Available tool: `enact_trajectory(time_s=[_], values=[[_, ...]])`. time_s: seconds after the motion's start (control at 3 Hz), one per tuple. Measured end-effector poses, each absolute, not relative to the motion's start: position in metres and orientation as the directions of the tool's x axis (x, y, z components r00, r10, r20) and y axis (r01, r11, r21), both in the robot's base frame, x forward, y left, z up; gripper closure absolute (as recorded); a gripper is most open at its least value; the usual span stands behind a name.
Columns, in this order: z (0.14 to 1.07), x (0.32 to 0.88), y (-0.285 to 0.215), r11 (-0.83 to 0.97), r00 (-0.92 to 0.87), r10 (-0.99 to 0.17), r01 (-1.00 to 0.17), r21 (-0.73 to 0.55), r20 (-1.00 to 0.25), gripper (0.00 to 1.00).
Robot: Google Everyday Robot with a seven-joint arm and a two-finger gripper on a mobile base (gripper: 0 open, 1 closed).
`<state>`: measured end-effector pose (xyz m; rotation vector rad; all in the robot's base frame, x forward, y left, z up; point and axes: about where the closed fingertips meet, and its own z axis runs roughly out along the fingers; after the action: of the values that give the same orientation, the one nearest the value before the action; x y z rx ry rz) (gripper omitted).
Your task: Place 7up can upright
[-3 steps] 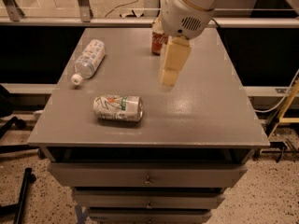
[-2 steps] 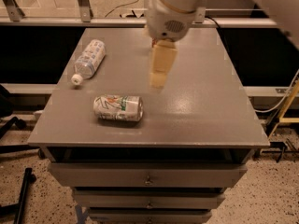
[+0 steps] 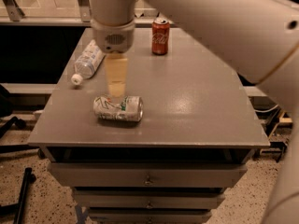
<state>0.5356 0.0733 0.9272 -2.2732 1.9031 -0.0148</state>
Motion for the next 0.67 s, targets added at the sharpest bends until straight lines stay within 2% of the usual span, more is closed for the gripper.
enact_trajectory(time_s=[0.67], values=[[0.890, 0.521, 0.111, -0.076, 0.074, -0.997, -0.993, -0.095, 0.021, 0.00]])
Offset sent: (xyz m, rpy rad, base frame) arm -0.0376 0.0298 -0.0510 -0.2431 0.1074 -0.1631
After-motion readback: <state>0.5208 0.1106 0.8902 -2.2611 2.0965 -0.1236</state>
